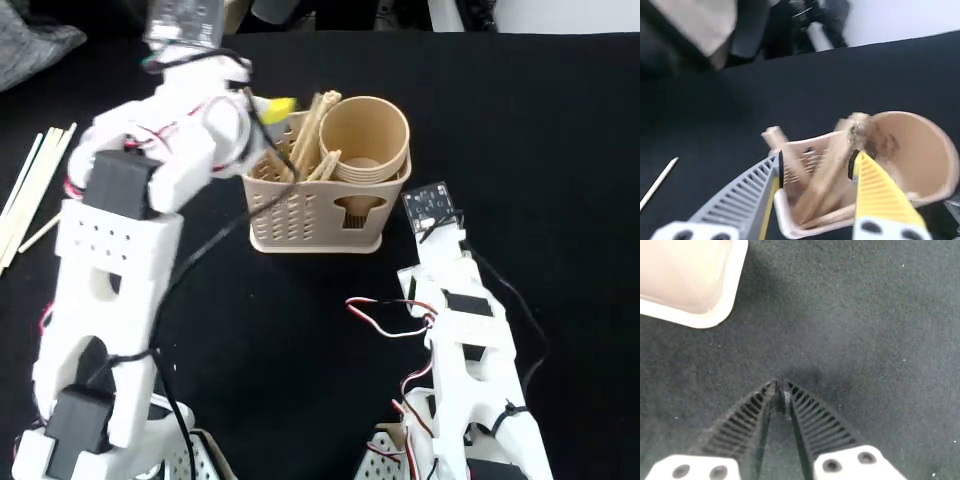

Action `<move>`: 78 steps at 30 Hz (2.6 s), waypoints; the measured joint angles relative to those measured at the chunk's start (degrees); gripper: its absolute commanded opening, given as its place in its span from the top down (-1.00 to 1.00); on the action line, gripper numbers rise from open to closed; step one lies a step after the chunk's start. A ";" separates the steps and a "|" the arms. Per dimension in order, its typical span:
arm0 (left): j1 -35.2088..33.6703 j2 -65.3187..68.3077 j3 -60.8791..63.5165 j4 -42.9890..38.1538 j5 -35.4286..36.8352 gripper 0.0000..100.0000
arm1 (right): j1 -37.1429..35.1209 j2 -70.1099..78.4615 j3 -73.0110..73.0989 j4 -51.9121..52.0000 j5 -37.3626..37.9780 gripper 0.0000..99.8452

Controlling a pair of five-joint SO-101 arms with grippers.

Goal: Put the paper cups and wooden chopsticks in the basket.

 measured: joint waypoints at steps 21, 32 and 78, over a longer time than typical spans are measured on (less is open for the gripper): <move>-42.90 17.58 3.08 8.09 -38.24 0.52 | 0.00 0.00 0.79 0.00 2.37 0.98; -45.71 47.65 -13.98 3.43 -40.44 0.52 | 0.00 0.00 0.79 0.00 2.37 0.98; -49.76 61.19 -35.69 26.73 -35.78 0.94 | 0.00 0.00 0.79 0.00 2.37 0.98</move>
